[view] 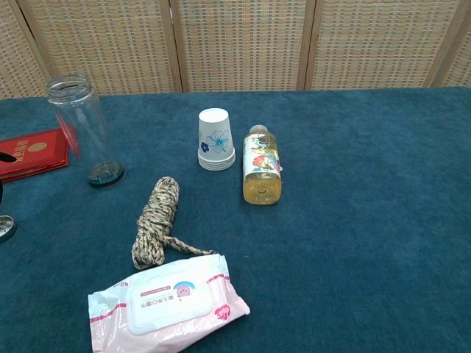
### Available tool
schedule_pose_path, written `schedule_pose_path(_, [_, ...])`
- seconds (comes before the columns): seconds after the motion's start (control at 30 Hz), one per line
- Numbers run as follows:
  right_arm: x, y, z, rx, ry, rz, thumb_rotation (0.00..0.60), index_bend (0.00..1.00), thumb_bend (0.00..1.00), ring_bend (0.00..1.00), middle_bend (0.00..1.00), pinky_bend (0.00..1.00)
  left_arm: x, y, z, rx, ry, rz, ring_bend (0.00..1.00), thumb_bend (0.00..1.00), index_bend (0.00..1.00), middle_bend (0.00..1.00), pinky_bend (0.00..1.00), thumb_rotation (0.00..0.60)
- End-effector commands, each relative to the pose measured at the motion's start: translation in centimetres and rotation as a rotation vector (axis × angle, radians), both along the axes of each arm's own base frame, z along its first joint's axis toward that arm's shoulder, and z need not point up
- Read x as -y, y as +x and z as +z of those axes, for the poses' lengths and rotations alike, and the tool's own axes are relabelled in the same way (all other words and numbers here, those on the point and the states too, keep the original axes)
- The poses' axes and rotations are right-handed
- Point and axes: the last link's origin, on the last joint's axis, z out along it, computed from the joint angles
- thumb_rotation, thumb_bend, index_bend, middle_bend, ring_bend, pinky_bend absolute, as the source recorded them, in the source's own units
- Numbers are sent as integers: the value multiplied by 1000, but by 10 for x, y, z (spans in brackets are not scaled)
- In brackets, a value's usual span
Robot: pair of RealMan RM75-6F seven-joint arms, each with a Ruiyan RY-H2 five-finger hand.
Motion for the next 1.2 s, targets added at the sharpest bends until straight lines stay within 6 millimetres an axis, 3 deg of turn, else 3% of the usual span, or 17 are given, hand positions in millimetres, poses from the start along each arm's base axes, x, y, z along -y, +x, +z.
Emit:
schedule_pose_path(0.03, [0, 0, 0, 0, -1, -1, 600, 67, 0, 0, 0, 0, -1, 0, -1, -13, -2, -5, 0, 350, 420, 0, 0, 600])
schedule_pose_path(1.2, [0, -1, 1, 5, -9, 2, 600, 67, 0, 0, 0, 0, -5, -2, -16, -33, -10, -3, 0, 386, 501, 0, 0, 600])
